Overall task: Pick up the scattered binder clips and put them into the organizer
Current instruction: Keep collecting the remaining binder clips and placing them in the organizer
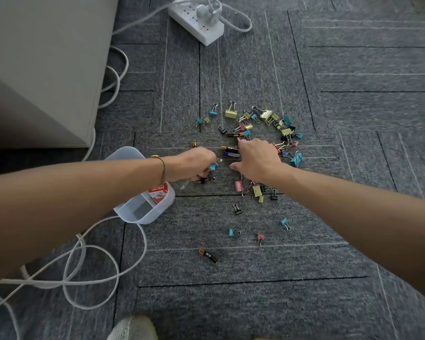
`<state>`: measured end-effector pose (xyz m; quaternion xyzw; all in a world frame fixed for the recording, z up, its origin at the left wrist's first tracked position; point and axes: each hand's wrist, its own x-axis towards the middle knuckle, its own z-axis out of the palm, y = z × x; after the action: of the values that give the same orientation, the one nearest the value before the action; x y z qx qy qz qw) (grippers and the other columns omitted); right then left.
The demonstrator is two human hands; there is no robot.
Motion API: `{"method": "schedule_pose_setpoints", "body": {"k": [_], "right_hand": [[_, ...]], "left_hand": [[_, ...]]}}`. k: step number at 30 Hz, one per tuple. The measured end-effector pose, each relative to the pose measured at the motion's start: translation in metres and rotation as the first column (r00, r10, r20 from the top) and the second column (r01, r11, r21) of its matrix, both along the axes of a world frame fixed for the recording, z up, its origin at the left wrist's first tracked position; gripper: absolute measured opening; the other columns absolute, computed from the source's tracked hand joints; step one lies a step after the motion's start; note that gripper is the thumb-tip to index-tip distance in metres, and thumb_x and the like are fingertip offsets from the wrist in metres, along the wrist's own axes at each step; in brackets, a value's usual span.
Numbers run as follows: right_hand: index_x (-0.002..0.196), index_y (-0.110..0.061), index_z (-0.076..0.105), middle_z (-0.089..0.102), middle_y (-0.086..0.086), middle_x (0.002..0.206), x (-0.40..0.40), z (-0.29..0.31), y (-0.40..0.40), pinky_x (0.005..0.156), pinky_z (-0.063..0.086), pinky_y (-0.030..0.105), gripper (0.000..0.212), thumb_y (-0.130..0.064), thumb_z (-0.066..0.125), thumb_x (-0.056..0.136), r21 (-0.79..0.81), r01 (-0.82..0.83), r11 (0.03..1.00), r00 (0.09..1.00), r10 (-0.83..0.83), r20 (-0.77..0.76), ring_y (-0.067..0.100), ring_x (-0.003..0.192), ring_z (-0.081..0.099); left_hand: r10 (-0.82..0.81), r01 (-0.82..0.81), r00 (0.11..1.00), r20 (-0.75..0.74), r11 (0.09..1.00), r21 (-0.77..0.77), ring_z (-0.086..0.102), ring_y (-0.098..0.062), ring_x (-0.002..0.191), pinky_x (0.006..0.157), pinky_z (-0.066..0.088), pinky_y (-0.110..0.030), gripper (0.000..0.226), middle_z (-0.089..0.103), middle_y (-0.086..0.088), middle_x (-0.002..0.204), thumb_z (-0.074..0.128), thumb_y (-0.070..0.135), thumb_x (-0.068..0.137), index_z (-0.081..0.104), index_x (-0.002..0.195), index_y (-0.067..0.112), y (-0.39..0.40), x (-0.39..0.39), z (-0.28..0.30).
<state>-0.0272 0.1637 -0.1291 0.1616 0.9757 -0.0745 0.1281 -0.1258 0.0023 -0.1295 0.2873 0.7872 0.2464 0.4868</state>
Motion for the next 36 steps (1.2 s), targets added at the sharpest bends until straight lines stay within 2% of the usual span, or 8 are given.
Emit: {"method": "schedule_pose_setpoints", "body": {"k": [4,8,11,14,19,26,30,36], "right_hand": [[0.091,-0.006,0.060,0.059,0.005,0.077,-0.006,0.002,-0.005,0.061,0.043,0.032,0.026,-0.030,0.069,0.087,-0.082,-0.007,0.997,1.000,0.009,0.029,0.030,0.076,0.062],[0.088,-0.012,0.062,0.069,0.003,0.077,-0.007,0.005,0.004,0.049,0.042,0.025,0.022,-0.032,0.074,0.088,-0.360,0.206,0.910,0.977,-0.173,0.121,0.013,0.060,0.061],[0.095,-0.007,0.063,0.069,0.007,0.073,0.000,0.014,0.019,0.042,0.037,0.020,0.014,-0.020,0.068,0.093,-0.763,0.430,0.482,0.901,-0.285,0.327,0.009,0.046,0.050],[0.097,-0.003,0.050,0.060,0.011,0.073,0.012,0.024,0.037,0.039,0.032,0.017,0.016,-0.017,0.057,0.095,-0.875,0.484,0.014,0.860,-0.192,0.472,0.010,0.044,0.039],[0.105,-0.006,0.058,0.056,0.011,0.072,0.031,0.032,0.053,0.042,0.034,0.020,0.026,-0.018,0.049,0.084,-0.860,0.437,-0.262,0.888,-0.030,0.460,0.012,0.045,0.043],[0.082,-0.016,0.058,0.060,0.003,0.076,0.042,0.041,0.057,0.050,0.047,0.019,0.022,-0.035,0.071,0.084,-0.854,0.470,-0.223,0.846,-0.160,0.508,0.013,0.058,0.053],[0.083,-0.014,0.062,0.061,0.000,0.070,0.049,0.034,0.053,0.048,0.044,0.022,0.020,-0.027,0.076,0.086,-0.838,0.495,0.229,0.847,-0.339,0.408,0.010,0.055,0.052],[0.097,-0.006,0.070,0.066,0.004,0.071,0.060,0.021,0.043,0.045,0.047,0.021,0.014,-0.003,0.075,0.084,-0.632,0.361,0.686,0.931,-0.231,0.281,0.013,0.057,0.059]], "left_hand": [[0.228,-0.244,0.897,0.379,0.970,-0.006,0.032,-0.013,0.041,0.047,0.029,-0.029,0.040,0.039,0.003,0.051,0.035,0.035,0.109,0.045,0.077,0.013,-0.005,0.002,0.009],[0.239,-0.262,0.833,0.500,0.965,-0.025,0.035,-0.011,0.042,0.043,0.032,-0.024,0.048,0.047,0.002,0.057,0.047,0.053,0.103,0.047,0.073,0.015,-0.006,0.005,0.016],[0.221,-0.245,0.804,0.552,0.969,-0.031,0.046,-0.010,0.045,0.041,0.039,-0.020,0.028,0.071,-0.005,0.076,0.055,0.035,0.104,0.061,0.093,0.009,-0.007,0.005,0.020],[0.228,-0.242,0.789,0.571,0.969,-0.053,0.058,-0.012,0.055,0.041,0.043,-0.019,0.022,0.077,-0.009,0.094,0.052,0.013,0.105,0.067,0.118,0.005,-0.008,0.005,0.018],[0.199,-0.193,0.953,0.230,0.980,-0.050,0.056,-0.013,0.051,0.042,0.039,-0.021,0.019,0.068,-0.008,0.078,0.057,0.008,0.101,0.075,0.106,0.004,0.007,0.024,0.008],[-0.197,0.186,0.888,-0.415,0.980,-0.067,0.056,-0.014,0.076,0.060,0.044,-0.030,0.033,0.063,0.008,0.087,0.073,0.047,0.090,0.056,0.107,0.026,0.025,0.059,-0.001],[-0.308,0.285,0.793,-0.526,0.950,-0.126,0.060,-0.020,0.083,0.076,0.054,-0.041,0.039,0.064,0.006,0.089,0.071,0.050,0.090,0.050,0.110,0.025,0.033,0.065,-0.012],[-0.373,0.360,0.790,-0.486,0.925,-0.124,0.054,-0.015,0.077,0.060,0.037,-0.028,0.021,0.057,0.009,0.084,0.064,0.041,0.097,0.052,0.098,0.024,0.041,0.062,-0.006]]}}
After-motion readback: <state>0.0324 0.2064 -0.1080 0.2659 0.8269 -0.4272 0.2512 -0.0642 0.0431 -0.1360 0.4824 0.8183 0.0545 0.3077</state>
